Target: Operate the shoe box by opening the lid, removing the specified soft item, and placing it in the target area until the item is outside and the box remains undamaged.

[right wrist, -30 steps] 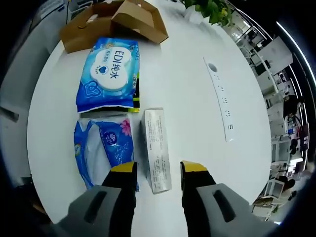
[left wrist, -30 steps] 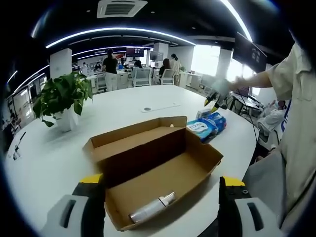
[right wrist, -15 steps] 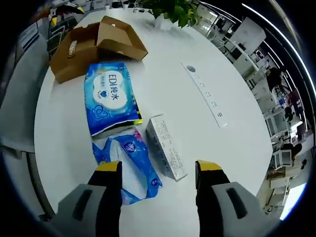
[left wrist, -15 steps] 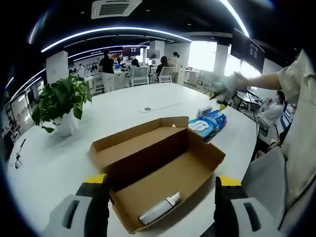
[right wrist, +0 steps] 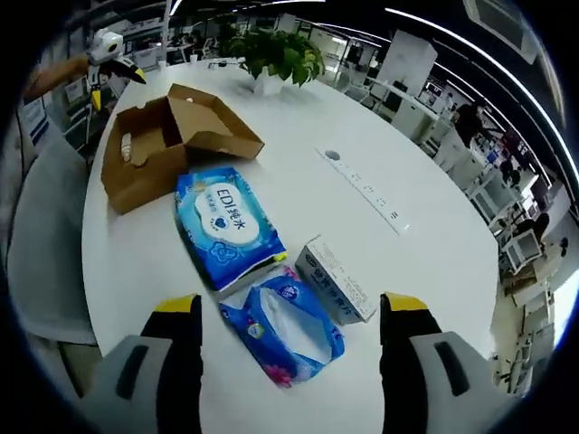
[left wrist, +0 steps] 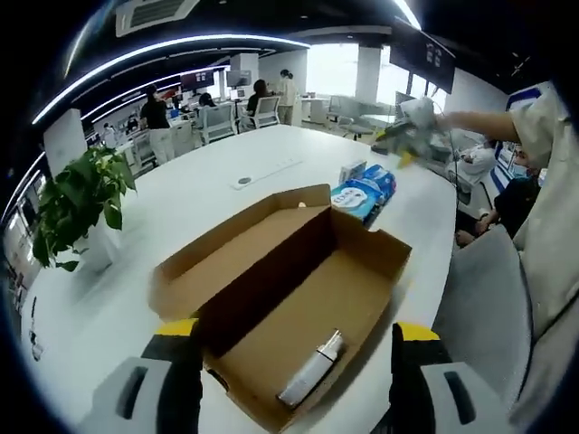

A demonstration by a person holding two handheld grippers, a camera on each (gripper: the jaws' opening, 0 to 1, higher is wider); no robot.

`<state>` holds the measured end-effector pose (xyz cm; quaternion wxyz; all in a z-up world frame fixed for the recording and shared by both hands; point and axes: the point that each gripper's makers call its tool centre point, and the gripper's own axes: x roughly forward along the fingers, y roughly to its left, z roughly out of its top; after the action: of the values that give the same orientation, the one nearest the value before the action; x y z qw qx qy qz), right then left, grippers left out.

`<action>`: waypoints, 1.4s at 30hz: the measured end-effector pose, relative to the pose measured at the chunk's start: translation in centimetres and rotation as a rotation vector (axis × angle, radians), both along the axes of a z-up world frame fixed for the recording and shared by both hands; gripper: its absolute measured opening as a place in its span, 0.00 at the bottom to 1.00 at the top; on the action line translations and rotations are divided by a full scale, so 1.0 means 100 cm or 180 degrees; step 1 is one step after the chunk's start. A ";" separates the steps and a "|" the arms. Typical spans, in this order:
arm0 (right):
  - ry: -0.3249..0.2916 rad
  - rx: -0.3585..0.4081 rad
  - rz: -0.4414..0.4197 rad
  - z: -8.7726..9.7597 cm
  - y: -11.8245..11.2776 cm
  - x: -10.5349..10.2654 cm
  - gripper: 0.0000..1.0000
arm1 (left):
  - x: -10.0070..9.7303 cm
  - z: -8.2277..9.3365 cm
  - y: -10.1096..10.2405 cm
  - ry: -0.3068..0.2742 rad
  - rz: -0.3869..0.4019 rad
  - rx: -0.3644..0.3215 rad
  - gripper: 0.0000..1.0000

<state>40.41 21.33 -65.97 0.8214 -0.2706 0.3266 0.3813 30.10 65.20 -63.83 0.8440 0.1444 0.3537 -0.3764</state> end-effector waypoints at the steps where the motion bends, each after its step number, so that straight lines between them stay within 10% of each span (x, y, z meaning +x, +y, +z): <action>1: -0.0001 0.0023 -0.0017 0.001 0.001 -0.004 0.80 | 0.001 -0.001 0.000 0.0013 -0.0048 0.0025 0.86; 30: -0.0217 0.0761 -0.0500 0.021 0.041 -0.099 0.96 | -0.003 -0.056 0.001 0.0653 -0.1656 0.0998 0.58; 42: -0.0280 0.0961 -0.0685 0.033 0.054 -0.135 0.96 | -0.005 -0.082 0.004 0.0846 -0.1942 0.1283 0.56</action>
<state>26.94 26.76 -62.70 0.9022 -0.1243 0.2565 0.3237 29.56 65.58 -72.05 0.5948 0.3559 0.4676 -0.5485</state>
